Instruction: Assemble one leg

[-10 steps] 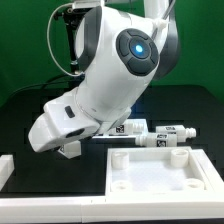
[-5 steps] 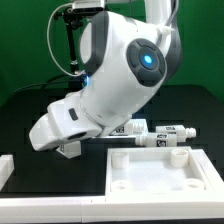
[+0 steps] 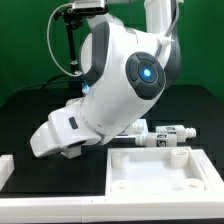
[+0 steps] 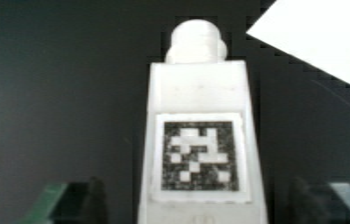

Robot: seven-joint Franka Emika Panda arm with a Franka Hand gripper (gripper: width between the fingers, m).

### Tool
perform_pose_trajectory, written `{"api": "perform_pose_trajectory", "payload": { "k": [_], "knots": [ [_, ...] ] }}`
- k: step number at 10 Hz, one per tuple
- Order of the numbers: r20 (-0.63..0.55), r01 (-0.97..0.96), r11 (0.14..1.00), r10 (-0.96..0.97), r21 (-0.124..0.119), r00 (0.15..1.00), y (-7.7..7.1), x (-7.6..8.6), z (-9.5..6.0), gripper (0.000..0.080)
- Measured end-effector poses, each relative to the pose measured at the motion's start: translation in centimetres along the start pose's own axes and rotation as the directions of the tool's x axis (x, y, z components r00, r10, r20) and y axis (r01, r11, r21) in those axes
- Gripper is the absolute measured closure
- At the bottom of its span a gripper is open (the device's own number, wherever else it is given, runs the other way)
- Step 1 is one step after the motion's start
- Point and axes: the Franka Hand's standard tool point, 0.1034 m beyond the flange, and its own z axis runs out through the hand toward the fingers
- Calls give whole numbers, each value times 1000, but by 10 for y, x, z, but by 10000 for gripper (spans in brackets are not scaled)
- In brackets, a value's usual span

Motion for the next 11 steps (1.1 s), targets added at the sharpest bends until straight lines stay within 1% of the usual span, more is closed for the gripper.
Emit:
{"api": "perform_pose_trajectory", "payload": {
  "k": [1,2,3,4,5,6,7,8,9,10,11],
  "knots": [
    [0,0,1000,0,0,1000,0,0,0,409],
    [0,0,1000,0,0,1000,0,0,0,409],
    [0,0,1000,0,0,1000,0,0,0,513],
    [0,0,1000,0,0,1000,0,0,0,513],
    [4,2,1000,-2,3,1000,-1,-1,-4,513],
    [21,-16,999,15,37,1000,-5,-7,-34,513],
    [18,-49,994,48,95,999,-6,-8,-74,513],
    [-45,-65,991,71,121,996,0,-3,-108,513],
    [-131,-76,991,90,111,987,6,-5,-144,512],
    [-237,-46,996,62,71,969,15,-1,-154,512],
    [-311,-27,998,41,49,950,17,3,-141,512]
  ]
}}
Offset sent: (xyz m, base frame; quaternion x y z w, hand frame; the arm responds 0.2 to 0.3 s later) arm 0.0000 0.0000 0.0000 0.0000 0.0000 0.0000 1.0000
